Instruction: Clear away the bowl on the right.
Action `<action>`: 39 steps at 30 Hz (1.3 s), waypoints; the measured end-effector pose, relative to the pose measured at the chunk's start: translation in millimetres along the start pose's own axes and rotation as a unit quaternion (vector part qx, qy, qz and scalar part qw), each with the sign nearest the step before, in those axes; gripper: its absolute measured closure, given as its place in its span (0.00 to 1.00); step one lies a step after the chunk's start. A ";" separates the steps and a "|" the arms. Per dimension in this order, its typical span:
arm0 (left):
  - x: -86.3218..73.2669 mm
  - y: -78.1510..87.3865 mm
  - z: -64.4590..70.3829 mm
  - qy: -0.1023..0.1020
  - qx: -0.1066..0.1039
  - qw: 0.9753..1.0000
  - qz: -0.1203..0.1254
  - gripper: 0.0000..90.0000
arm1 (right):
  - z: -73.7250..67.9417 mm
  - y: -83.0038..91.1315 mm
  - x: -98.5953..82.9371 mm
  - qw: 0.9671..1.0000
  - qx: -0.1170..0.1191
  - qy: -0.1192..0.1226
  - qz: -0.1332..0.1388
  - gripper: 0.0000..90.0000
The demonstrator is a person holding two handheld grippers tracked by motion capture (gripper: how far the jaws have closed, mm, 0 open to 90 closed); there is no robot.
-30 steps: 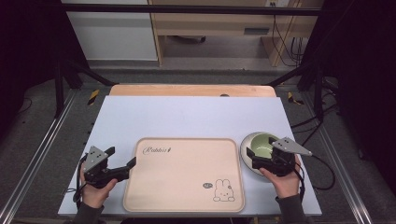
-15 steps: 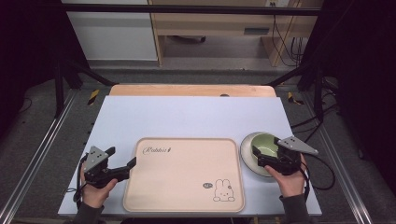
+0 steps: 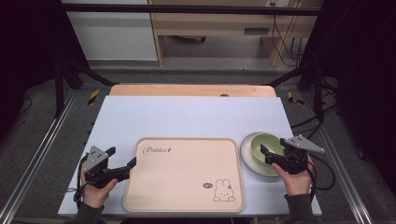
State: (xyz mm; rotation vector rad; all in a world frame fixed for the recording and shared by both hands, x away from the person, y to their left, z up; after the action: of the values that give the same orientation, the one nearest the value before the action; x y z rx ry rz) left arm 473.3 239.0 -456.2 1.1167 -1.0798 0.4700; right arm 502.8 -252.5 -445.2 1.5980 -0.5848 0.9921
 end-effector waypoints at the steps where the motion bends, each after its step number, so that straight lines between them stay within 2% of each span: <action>1: -0.2 -0.2 0.0 0.000 0.000 1.000 0.000 0.13 | 3.7 0.0 -1.0 1.000 -0.006 -0.002 -0.002 0.24; 14: -1.5 -2.1 0.5 -0.001 -0.001 1.000 -0.005 0.13 | 20.9 -7.9 -6.9 0.999 -0.036 -0.009 -0.028 0.27; 19: -1.6 -2.3 0.8 -0.001 -0.001 1.000 -0.004 0.13 | 33.9 -13.7 -9.0 0.997 -0.054 -0.015 -0.047 0.27; 27: -1.8 -2.1 -0.2 -0.001 -0.001 1.000 -0.004 0.13 | 44.2 -23.4 -11.0 0.995 -0.066 -0.018 -0.069 0.30; 36: -2.0 -2.6 0.0 -0.001 -0.001 1.000 -0.005 0.13 | 51.3 -33.1 -15.3 0.992 -0.059 -0.029 -0.104 0.34; 39: -2.0 -2.7 0.2 0.000 -0.001 1.000 -0.005 0.13 | 52.9 -34.7 -17.1 0.992 -0.059 -0.026 -0.111 0.37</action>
State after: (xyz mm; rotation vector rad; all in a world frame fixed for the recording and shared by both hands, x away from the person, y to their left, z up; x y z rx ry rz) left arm 474.4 238.1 -459.2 1.1196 -1.0752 0.4609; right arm 537.0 -296.0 -480.2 1.5507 -0.4802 0.7392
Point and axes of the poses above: each handheld gripper's, and its own axes: y roughly backward along the jaws, x roughly out of its top, z roughly to its right, the point moved 8 cm from there along -y, roughly forward along the jaws, and after that the axes turned 5 degrees about -z, right-handed, at the moved point
